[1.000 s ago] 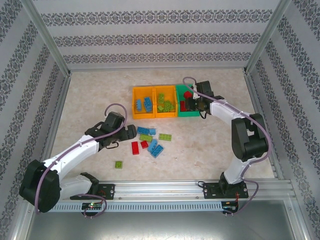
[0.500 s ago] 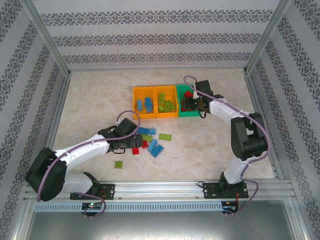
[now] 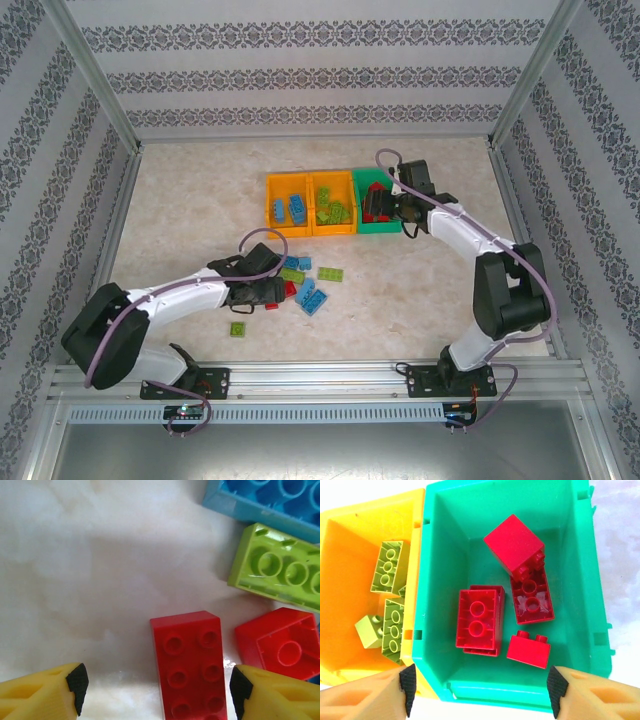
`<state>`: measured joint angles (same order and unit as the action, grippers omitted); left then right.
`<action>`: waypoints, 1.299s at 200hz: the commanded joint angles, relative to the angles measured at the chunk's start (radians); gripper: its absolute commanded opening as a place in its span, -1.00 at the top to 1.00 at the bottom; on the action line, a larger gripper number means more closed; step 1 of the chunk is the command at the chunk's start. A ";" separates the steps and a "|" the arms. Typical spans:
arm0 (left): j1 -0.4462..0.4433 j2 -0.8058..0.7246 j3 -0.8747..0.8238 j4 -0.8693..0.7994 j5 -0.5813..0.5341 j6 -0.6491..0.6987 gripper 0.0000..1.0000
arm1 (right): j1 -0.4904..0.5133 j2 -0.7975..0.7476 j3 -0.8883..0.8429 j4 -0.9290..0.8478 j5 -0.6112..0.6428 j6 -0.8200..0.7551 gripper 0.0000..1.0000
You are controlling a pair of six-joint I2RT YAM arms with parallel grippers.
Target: Sort the legos into containers by color
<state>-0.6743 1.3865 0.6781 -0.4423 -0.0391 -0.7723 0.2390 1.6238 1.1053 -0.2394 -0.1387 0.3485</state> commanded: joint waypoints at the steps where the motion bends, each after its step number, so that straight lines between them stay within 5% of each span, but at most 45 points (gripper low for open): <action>1: -0.019 0.038 0.009 -0.001 0.010 -0.016 -0.51 | -0.005 -0.050 -0.012 0.031 0.006 0.016 -0.51; 33: -0.030 0.077 0.019 0.020 0.018 -0.018 -0.45 | -0.008 -0.084 -0.031 0.046 0.022 0.015 -0.57; 118: -0.031 0.107 0.024 0.019 0.007 -0.015 0.26 | -0.045 -0.125 -0.080 0.052 0.033 0.016 -0.59; 161: -0.031 0.068 0.067 -0.021 -0.025 -0.004 0.41 | -0.074 -0.165 -0.129 0.055 0.068 0.012 -0.61; 209: -0.031 0.066 0.305 -0.044 -0.039 0.114 0.44 | -0.113 -0.237 -0.253 0.090 0.078 0.021 -0.65; 260: -0.031 0.307 0.669 0.055 0.136 0.249 0.44 | -0.125 -0.280 -0.372 0.134 0.074 0.037 -0.66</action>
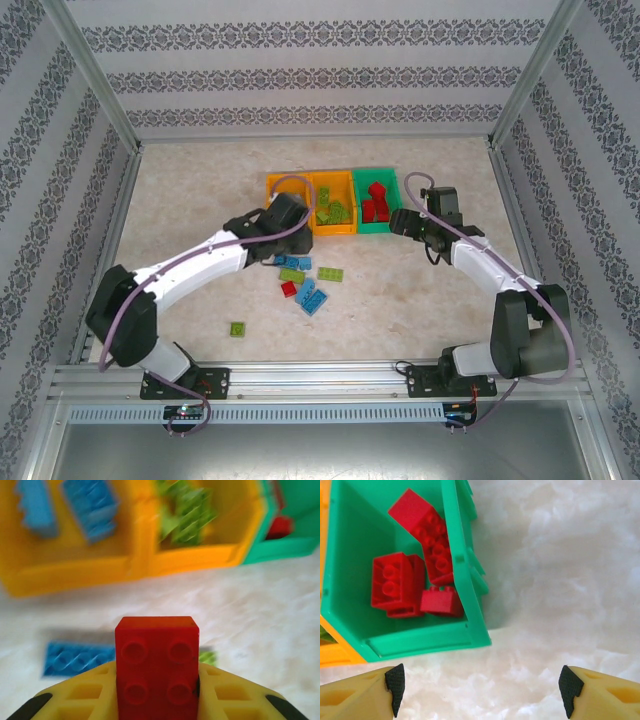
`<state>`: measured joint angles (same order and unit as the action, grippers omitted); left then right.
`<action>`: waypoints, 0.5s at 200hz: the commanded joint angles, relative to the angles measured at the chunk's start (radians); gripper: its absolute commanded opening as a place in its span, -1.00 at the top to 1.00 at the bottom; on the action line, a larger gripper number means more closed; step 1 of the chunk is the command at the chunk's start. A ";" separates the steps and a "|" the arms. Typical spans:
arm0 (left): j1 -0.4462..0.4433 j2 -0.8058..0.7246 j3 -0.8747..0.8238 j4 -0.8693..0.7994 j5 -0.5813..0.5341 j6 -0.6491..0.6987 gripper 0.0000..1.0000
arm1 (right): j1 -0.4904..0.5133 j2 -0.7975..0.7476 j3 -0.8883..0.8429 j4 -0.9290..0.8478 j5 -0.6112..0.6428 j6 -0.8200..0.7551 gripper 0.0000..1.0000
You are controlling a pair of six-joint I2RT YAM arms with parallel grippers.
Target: Sort the legos into containers by color
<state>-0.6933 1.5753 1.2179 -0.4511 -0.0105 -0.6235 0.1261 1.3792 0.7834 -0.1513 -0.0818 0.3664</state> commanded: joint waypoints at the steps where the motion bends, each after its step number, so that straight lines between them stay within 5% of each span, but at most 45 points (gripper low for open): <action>1: -0.012 0.124 0.138 0.066 0.111 0.102 0.44 | -0.012 -0.036 -0.053 0.047 0.016 0.021 -0.66; 58: 0.002 0.540 0.627 0.070 0.330 0.139 0.44 | -0.034 -0.088 -0.162 0.109 -0.025 0.066 -0.66; 100: 0.011 0.769 0.970 -0.006 0.378 0.124 0.43 | -0.039 -0.118 -0.197 0.119 -0.039 0.075 -0.66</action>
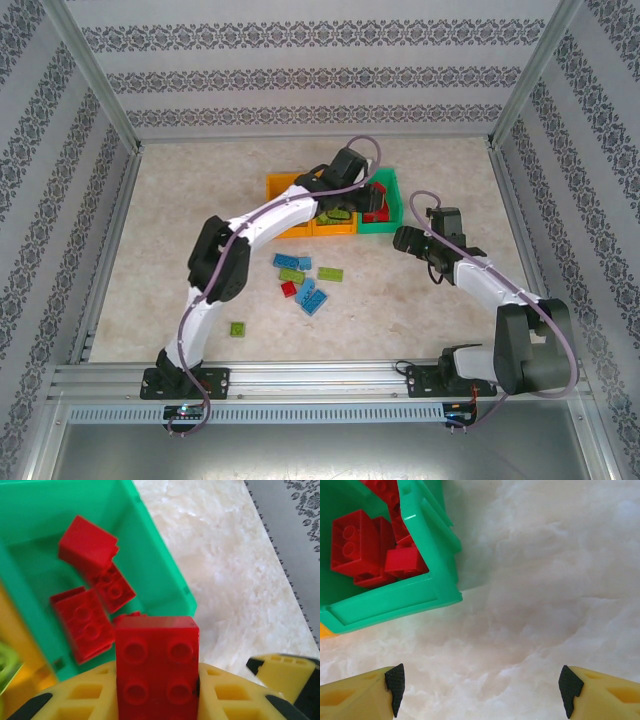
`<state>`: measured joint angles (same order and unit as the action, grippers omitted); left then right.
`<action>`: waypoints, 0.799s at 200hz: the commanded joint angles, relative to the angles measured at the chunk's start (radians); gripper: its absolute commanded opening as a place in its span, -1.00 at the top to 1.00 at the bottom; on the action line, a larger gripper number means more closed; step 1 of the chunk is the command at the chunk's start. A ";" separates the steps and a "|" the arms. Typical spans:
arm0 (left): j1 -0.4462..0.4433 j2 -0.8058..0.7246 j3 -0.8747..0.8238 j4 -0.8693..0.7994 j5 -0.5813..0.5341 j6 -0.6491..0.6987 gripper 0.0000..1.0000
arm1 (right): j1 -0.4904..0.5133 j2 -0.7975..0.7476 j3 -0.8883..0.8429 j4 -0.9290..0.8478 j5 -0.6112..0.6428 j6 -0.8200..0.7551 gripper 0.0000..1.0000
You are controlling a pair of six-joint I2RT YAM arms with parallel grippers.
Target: Sort the legos into containers by color
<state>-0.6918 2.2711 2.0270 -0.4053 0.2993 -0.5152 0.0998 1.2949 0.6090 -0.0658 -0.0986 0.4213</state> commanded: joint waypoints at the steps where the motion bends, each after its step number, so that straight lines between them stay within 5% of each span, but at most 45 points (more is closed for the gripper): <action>1: 0.009 0.078 0.167 -0.054 0.069 0.015 0.44 | -0.013 -0.034 -0.024 0.035 -0.022 0.020 -0.66; 59: 0.037 0.220 0.330 -0.104 0.035 -0.045 0.26 | -0.017 -0.047 -0.032 0.042 -0.043 0.028 -0.66; 118: 0.038 0.226 0.329 -0.117 0.008 -0.013 -0.34 | -0.019 -0.048 -0.039 0.066 -0.103 0.020 -0.66; 160: 0.035 0.115 0.215 -0.114 -0.040 -0.032 -0.57 | 0.001 -0.089 -0.066 0.089 -0.203 -0.042 -0.61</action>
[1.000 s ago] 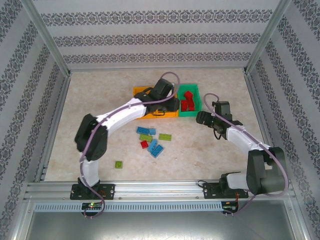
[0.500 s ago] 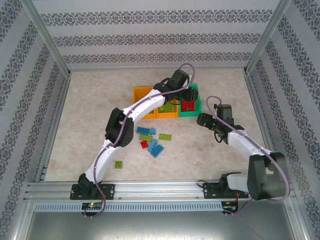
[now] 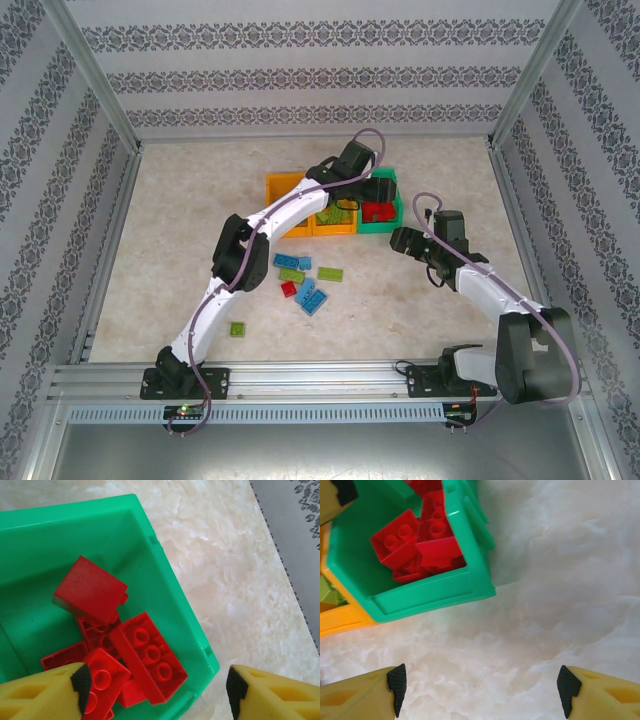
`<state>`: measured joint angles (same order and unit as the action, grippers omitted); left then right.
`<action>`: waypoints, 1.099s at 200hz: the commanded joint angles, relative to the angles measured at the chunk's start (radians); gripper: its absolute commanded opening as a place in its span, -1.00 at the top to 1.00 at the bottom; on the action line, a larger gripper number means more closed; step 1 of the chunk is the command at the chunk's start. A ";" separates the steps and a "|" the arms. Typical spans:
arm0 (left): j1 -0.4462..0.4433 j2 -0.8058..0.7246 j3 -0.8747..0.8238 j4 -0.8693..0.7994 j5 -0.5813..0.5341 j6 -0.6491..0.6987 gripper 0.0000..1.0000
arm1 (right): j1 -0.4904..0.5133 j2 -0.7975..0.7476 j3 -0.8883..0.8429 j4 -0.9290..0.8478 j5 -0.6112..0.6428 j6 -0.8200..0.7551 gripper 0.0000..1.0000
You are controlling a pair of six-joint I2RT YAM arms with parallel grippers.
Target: Sort the legos into containers by color
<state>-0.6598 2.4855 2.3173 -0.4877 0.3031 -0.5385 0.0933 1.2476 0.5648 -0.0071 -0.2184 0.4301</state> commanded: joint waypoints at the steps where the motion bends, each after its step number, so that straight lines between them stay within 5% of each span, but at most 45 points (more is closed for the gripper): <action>1: 0.003 -0.105 -0.082 -0.029 -0.045 -0.010 -0.58 | 0.009 -0.042 -0.022 0.031 -0.085 -0.053 -0.61; 37: 0.003 -0.313 -0.350 0.111 -0.117 0.011 -1.00 | 0.159 -0.094 -0.060 0.038 -0.087 -0.139 -0.66; 119: 0.041 -0.749 -0.928 0.295 -0.310 0.038 -0.99 | 0.746 -0.060 -0.095 0.050 0.101 -0.235 -0.96; 220: 0.160 -1.083 -1.310 0.280 -0.380 -0.027 -0.99 | 0.943 0.244 0.044 0.059 0.221 -0.251 -0.96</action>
<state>-0.5186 1.4677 1.0576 -0.2108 -0.0391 -0.5468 1.0164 1.4605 0.5716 0.0338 -0.0551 0.1860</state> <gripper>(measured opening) 0.994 0.982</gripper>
